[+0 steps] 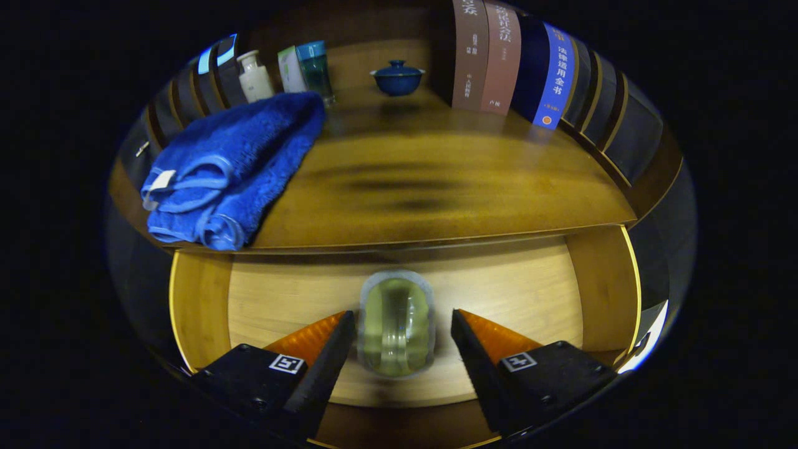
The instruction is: Pull open the drawer, take out the items inside it, and place them on the countertop above the cabinet.
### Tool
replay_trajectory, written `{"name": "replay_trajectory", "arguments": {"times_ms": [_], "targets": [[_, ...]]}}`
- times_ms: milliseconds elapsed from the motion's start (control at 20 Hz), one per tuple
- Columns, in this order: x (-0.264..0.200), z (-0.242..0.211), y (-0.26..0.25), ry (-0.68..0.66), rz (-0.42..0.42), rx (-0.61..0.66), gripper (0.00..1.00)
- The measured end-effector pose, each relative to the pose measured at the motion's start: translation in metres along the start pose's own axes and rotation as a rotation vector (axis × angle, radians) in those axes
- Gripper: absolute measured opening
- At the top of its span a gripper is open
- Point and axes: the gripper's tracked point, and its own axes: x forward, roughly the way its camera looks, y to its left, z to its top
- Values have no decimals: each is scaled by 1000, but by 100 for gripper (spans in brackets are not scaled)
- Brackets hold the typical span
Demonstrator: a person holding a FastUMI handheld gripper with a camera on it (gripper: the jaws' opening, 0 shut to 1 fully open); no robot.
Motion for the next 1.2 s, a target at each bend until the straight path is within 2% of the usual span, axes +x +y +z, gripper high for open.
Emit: {"name": "replay_trajectory", "arguments": {"times_ms": [150, 200, 400, 450, 550, 1000, 1200], "targets": [[6, -5, 2, 34, -3, -14, 74], [6, -7, 1, 42, -9, -20, 75], [13, -12, 2, 76, -4, -24, 40], [7, -18, -1, 108, -22, -19, 40], [15, -17, -1, 102, -13, -18, 23], [6, -13, 4, 55, 37, -4, 23], [-24, -19, 0, -9, 55, 12, 23]]}}
